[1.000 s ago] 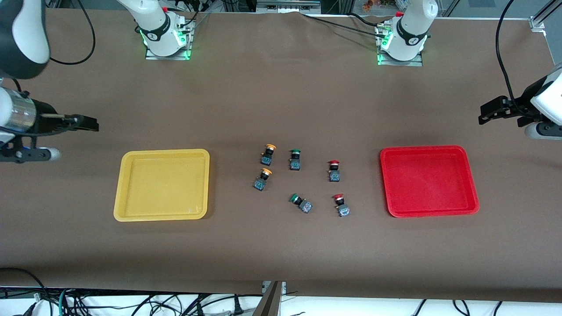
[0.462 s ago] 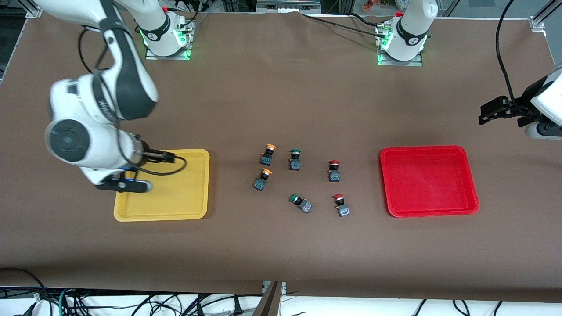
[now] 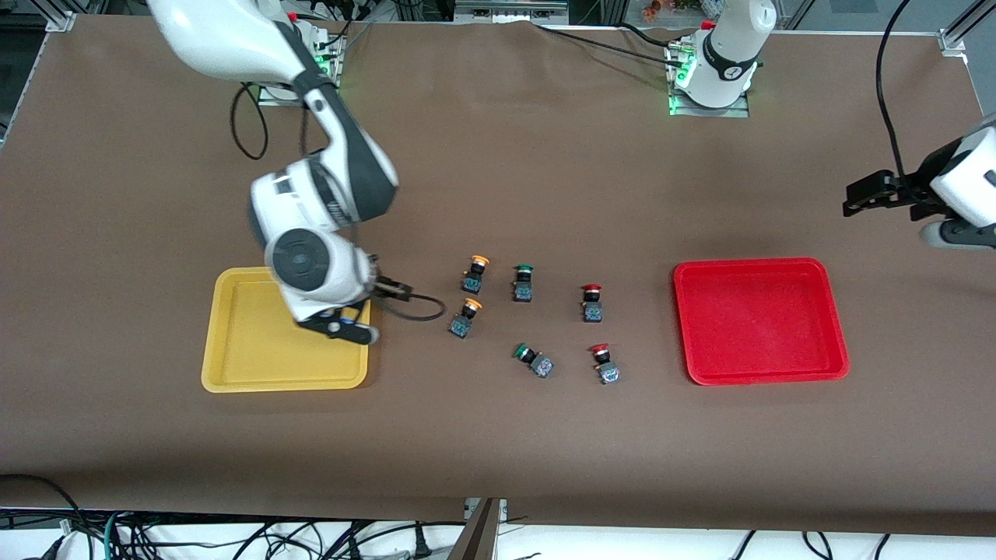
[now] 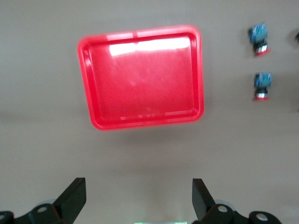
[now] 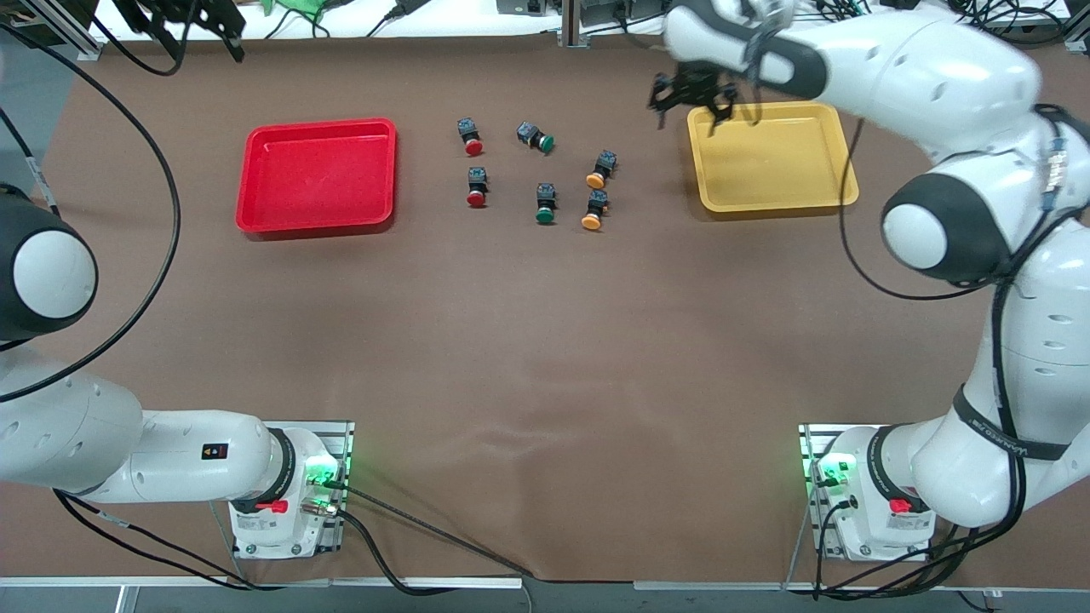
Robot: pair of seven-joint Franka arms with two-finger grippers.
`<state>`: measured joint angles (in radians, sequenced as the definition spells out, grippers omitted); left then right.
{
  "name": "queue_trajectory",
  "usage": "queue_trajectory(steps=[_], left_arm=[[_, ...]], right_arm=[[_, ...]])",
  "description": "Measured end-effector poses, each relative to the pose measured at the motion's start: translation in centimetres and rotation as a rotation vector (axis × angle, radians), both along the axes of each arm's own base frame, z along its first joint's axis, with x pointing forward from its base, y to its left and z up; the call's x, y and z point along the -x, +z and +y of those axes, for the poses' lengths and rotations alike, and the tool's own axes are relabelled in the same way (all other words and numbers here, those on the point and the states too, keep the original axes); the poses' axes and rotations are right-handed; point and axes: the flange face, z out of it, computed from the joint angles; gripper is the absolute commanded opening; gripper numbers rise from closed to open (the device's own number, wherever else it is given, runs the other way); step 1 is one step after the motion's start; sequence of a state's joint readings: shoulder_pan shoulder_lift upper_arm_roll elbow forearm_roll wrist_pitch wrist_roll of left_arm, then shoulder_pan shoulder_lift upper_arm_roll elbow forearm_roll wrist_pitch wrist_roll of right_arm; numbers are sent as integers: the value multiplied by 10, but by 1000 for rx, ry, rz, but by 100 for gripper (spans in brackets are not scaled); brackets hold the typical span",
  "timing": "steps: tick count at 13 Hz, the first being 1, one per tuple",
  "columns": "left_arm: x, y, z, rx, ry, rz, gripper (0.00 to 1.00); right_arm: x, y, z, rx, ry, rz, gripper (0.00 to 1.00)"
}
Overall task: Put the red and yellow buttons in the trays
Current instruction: 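Move the right gripper to an orange button while the left gripper reaches a red button, then grasp the orange button with the right gripper while the left gripper grasps the red one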
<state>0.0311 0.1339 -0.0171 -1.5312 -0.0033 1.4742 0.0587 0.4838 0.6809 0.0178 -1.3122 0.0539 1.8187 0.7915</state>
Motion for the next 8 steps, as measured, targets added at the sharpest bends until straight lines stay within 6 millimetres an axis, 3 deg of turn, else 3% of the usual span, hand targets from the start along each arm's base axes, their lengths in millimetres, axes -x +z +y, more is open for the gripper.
queue_trajectory(steps=[2,4,6,8], left_arm=[[-16,-49,-27,39,-27,68,100],[-44,-108,-77,38,-14,60,100],[-60,-168,-154,22,30,17,100],[-63,-224,-227,24,56,-39,100]], right_arm=[[21,-30,50,11,-58,-24,100],[40,-61,83,23,-89,-31,100],[55,-84,103,36,-92,-24,100],[61,-98,110,34,-89,-29,100]])
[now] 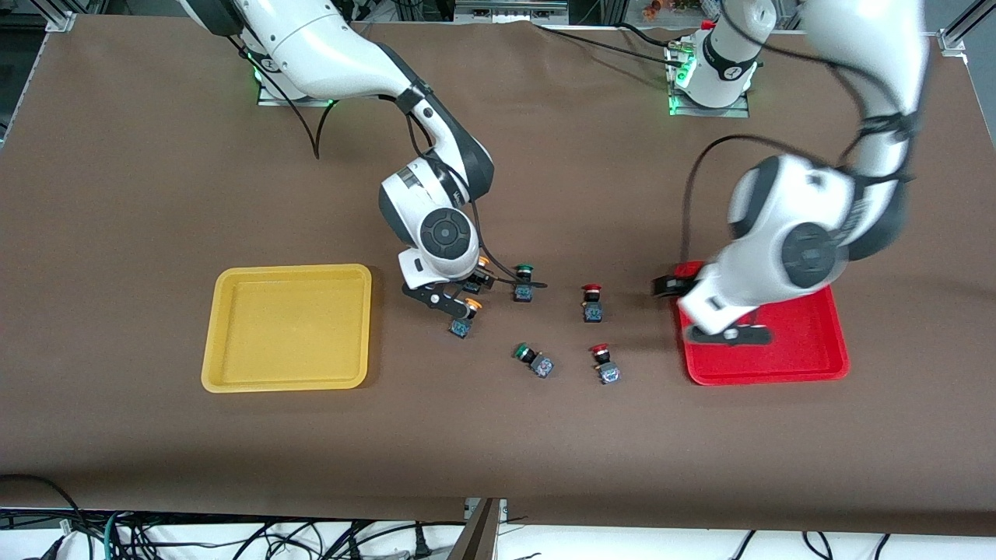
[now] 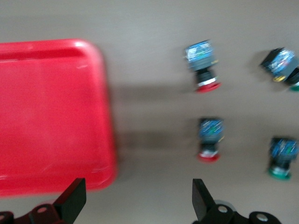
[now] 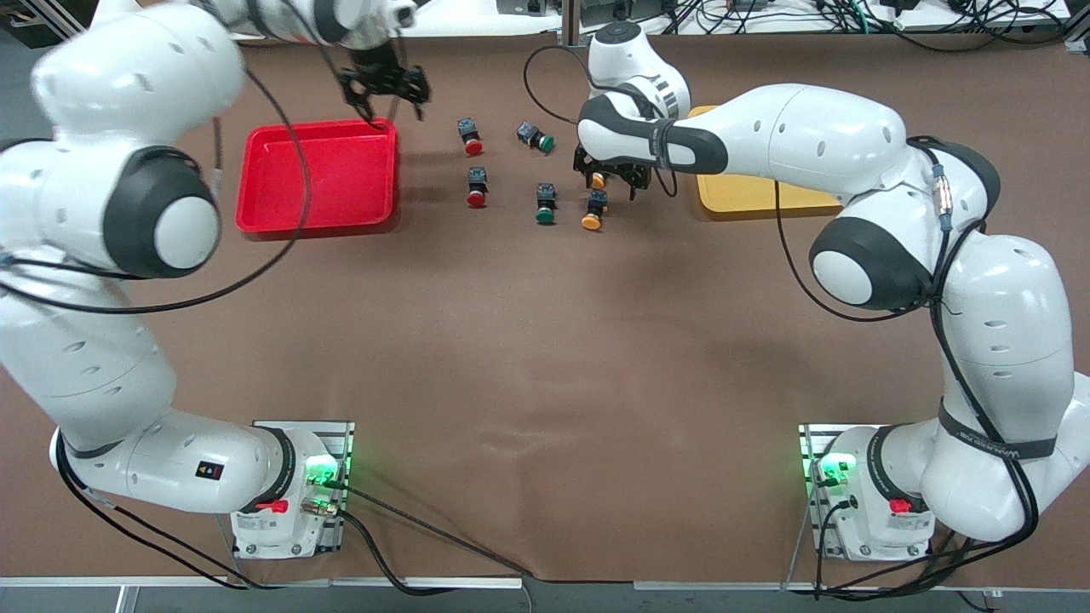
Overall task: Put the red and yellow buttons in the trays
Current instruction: 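Grasp the orange button with the right gripper while the left gripper grasps the red one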
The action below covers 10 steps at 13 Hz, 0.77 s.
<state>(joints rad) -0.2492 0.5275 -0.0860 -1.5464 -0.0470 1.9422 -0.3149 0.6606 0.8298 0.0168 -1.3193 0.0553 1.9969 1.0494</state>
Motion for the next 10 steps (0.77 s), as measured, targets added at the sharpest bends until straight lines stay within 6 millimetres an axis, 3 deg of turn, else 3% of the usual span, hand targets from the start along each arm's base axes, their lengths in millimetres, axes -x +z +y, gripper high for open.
queue_trajectory(steps=[2,4,5,6,7,8,10], left_arm=[[7,-43,-42,0,0,-8,100],[13,-70,-64,1,-19,-8,100],[17,-83,-79,8,-37,-20,100],[22,-97,-93,12,-53,-29,100],[26,-112,-104,15,-66,-35,100],[29,-124,-110,18,-74,-39,100],[36,-149,-116,6,-88,-21,55]], right_arm=[[3,-14,2,-28,-22,-27,100],[9,-31,5,-57,-49,-64,99],[12,-39,6,-62,-54,-72,75],[14,-45,8,-63,-54,-74,40],[17,-49,9,-64,-51,-76,12],[19,-51,11,-66,-48,-79,0],[20,-50,14,-76,-45,-90,0]])
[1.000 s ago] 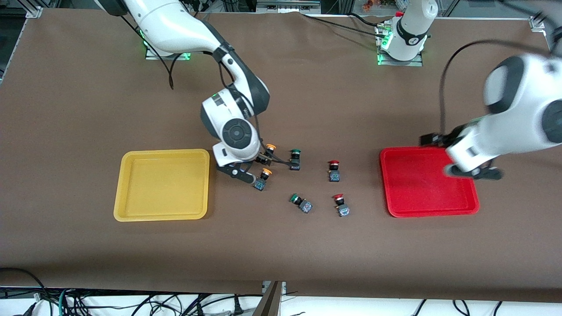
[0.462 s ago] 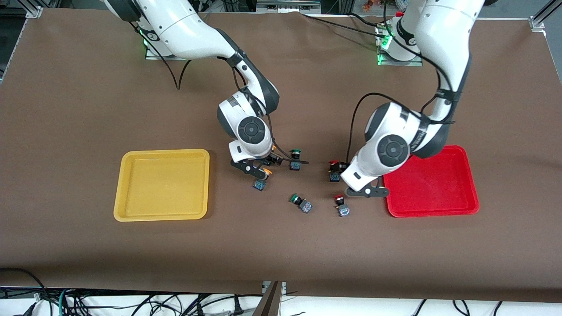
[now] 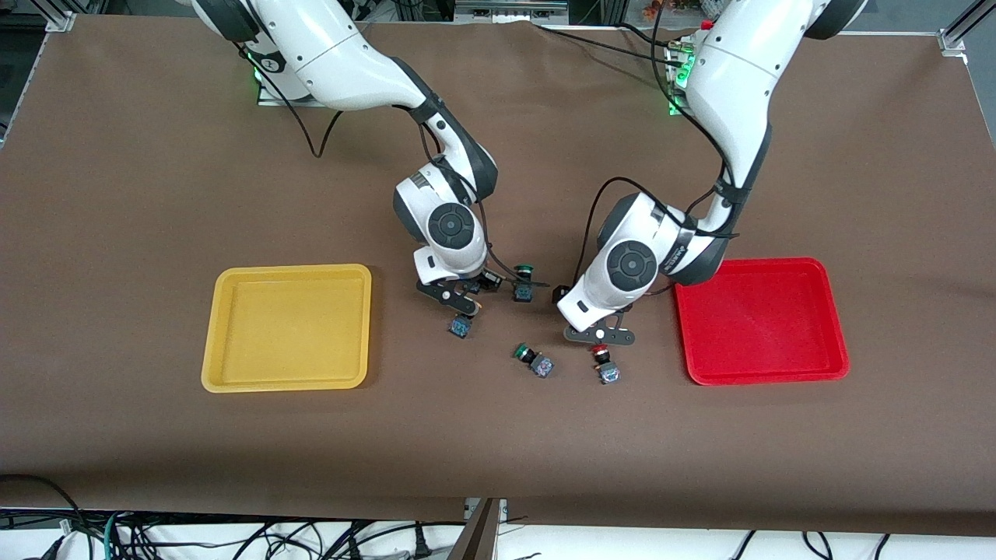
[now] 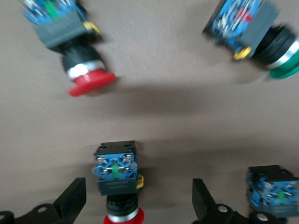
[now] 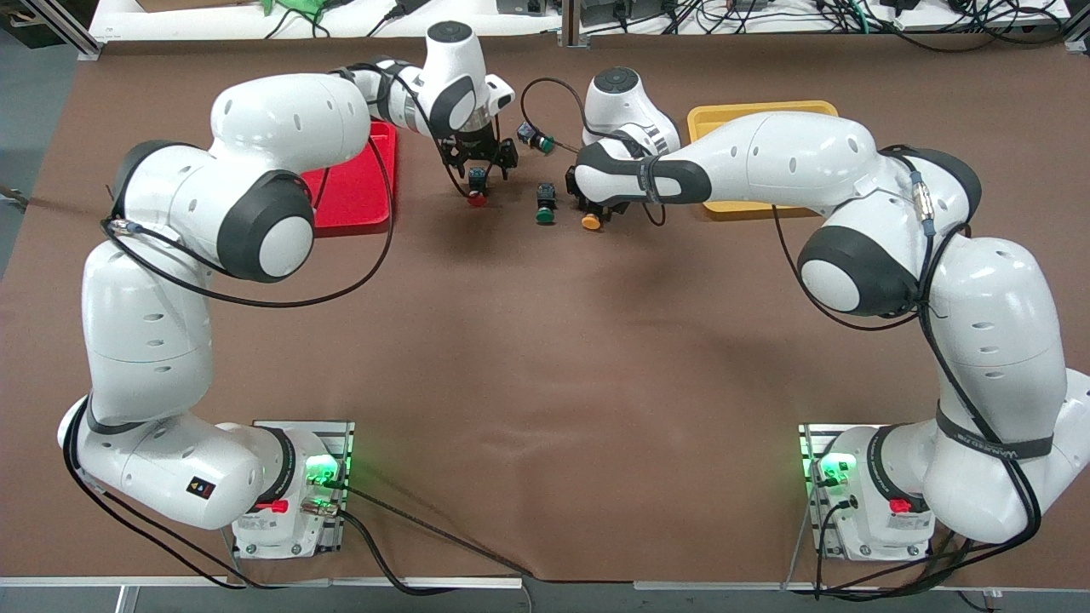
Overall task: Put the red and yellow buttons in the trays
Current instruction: 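Grasp the orange button with the right gripper while the left gripper grasps the red one, then drop the orange button in the yellow tray while the left gripper drops the red one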
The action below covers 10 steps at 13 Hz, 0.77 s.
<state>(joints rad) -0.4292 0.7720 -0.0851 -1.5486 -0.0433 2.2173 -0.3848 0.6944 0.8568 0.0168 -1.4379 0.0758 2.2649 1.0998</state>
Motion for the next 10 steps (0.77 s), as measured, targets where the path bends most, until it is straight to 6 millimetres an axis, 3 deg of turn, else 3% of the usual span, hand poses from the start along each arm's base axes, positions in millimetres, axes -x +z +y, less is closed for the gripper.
queue_trajectory(steps=[2,3,5,7,8,10], left_arm=[[3,-13,-1,-12,-10,5,10],[2,-13,1,-15,-9,3,0],[-3,-10,6,-19,-1,-1,0],[-12,4,28,-51,24,25,0],[-21,21,52,-89,25,47,0],[-39,69,125,-153,-24,105,0]], right_arm=[[-4,9,-6,13,21,6,0],[-12,23,-19,41,57,33,0],[-43,70,-74,71,124,96,0],[-78,110,-154,63,161,146,0],[-95,119,-197,55,172,160,0],[-122,114,-286,42,175,177,0]])
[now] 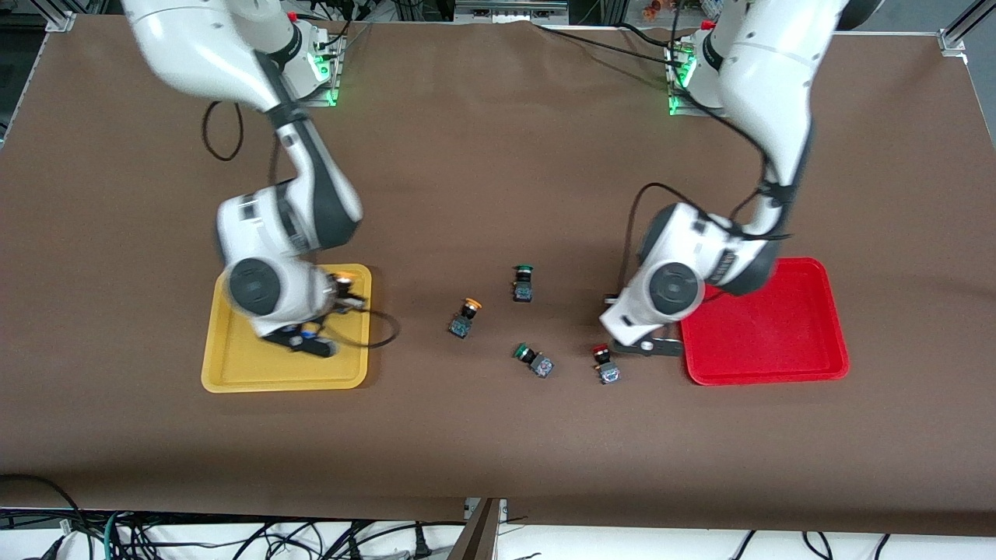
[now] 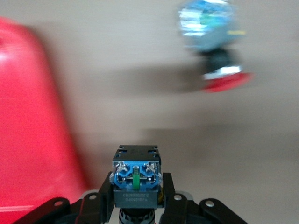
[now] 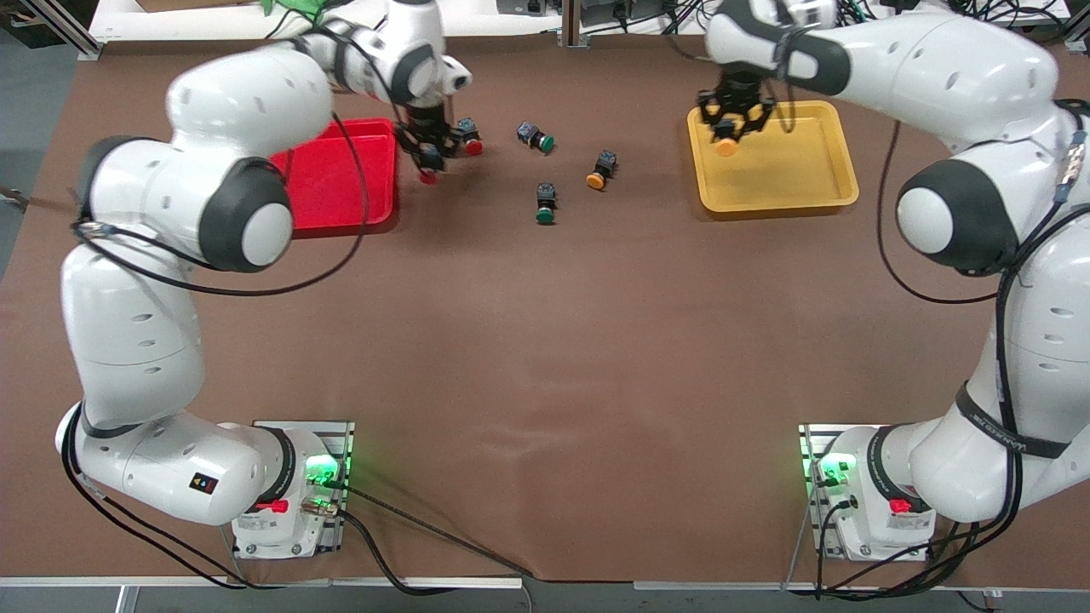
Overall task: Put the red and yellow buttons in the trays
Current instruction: 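Drop the orange button in the yellow tray while the left gripper drops the red one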
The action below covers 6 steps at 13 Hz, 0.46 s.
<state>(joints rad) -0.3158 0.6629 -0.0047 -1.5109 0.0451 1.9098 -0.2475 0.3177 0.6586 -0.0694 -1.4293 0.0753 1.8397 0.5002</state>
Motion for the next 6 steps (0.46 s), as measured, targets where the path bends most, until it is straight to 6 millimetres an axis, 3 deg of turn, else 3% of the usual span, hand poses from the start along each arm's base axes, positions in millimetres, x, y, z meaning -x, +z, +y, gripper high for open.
queue_trajectory(steps=[2,3,4,5,6], left_arm=[[-17,35,97,38,-81,41,0],[-22,37,146,67,-117,55,2],[-21,29,192,98,-138,74,4],[-17,16,222,130,-143,83,14],[-10,1,234,159,-142,77,28]], right_arm=[[-13,-20,-72,-8,-33,25,0],[-16,-32,-93,-9,-52,31,0],[-18,-45,-105,-6,-66,32,0],[-19,-57,-113,-4,-69,33,0],[-20,-70,-120,-6,-65,25,0]])
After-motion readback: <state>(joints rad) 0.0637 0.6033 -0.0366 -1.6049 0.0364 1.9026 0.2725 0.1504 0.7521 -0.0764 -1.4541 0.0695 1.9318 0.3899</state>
